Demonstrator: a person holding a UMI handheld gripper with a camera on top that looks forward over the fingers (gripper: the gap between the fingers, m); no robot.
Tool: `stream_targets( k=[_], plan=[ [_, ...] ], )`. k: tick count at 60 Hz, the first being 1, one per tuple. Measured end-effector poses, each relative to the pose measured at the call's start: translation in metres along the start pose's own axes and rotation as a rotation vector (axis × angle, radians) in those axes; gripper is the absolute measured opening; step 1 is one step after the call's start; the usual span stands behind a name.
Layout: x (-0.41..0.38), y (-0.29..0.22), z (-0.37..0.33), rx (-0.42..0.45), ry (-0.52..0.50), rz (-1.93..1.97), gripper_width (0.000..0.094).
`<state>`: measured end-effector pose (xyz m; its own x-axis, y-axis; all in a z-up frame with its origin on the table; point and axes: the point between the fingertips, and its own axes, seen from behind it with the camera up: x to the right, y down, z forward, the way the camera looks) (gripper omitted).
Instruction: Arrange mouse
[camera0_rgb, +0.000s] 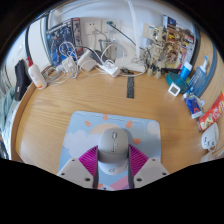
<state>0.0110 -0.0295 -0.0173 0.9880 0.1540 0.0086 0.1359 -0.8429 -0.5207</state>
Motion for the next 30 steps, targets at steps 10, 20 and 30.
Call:
stream_targets(
  k=[10, 20, 30],
  plan=[
    [-0.001, 0.002, -0.002, -0.034, -0.007, 0.038, 0.0527],
    [0.004, -0.04, -0.044, 0.061, 0.029, 0.06, 0.0807],
    [-0.006, -0.102, -0.12, 0.207, 0.028, 0.087, 0.0814]
  ],
)
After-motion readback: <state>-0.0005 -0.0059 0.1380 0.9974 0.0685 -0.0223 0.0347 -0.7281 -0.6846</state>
